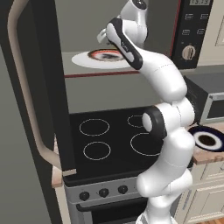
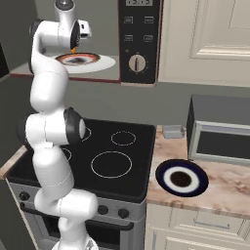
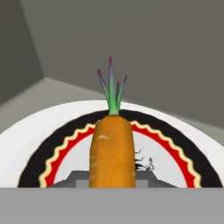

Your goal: Pick the carrot from the counter and place it in the microwave.

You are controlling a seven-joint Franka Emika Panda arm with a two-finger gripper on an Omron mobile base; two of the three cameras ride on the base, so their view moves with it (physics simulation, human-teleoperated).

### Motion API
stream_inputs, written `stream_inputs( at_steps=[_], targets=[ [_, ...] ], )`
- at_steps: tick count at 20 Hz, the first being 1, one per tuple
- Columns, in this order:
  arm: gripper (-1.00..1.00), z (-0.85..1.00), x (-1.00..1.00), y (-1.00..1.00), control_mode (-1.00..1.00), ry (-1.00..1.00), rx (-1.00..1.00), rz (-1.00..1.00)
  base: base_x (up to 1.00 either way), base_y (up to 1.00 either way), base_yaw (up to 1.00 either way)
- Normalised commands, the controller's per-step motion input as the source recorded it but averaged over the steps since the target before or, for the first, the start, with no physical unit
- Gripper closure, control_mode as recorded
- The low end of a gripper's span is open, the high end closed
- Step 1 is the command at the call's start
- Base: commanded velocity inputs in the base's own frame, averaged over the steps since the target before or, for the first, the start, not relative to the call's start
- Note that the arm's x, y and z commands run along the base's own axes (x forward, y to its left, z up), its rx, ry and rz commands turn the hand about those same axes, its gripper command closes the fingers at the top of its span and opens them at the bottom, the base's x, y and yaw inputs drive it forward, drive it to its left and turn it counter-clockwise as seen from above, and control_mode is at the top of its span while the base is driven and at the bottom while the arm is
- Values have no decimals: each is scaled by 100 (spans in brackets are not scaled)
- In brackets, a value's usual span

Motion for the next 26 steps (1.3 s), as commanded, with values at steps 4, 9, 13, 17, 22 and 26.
stream_inputs(
  at_steps=[4,9,13,17,22,26],
  targets=[
    [100,-36,0,0,-100,1,0,0,0,0,0],
    [100,-40,0,0,-100,0,0,0,0,0,0],
    [100,-50,0,0,-100,0,0,0,0,0,0],
    [100,-31,0,0,-100,-1,0,0,0,0,0],
    [100,-20,0,0,-100,0,0,0,0,0,0],
    [100,-2,0,0,-100,0,0,0,0,0,0]
  ],
)
